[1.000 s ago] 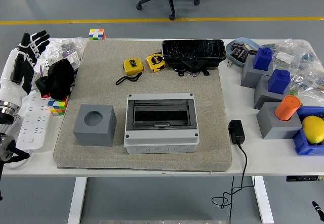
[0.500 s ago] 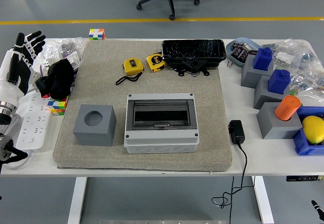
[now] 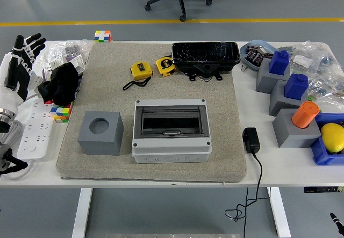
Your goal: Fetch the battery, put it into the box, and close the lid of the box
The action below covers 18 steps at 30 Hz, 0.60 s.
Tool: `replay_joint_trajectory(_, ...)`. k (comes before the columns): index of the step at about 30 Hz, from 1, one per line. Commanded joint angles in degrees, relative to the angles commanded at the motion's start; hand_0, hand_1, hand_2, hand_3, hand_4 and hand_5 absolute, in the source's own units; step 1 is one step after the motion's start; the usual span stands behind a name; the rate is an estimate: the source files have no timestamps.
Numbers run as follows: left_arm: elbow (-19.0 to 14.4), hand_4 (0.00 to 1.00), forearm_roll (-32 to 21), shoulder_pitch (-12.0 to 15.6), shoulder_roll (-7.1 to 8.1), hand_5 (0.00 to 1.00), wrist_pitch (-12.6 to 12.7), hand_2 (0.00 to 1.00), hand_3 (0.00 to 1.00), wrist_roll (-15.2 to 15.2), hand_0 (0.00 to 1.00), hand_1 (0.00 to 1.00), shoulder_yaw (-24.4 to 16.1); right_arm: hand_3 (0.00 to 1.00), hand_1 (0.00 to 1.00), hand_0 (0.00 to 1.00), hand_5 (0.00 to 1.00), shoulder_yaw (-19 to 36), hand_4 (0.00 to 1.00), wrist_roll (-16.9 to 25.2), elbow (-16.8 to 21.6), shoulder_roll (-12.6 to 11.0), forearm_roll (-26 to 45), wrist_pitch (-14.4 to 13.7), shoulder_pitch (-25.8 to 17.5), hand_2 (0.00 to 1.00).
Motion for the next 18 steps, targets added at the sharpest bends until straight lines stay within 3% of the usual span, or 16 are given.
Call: replay_joint_trajectory(18,-0.1,0.998,-0.1,0.5,0.18,0.998,0.1,0.845,0.822,0.0,0.998,0.935,0.2,0.803,0.810,0.819,0.998,-0.6,0.998,-0.1,-0.1,-0.1,0.3,0.0,-0.3,0.784)
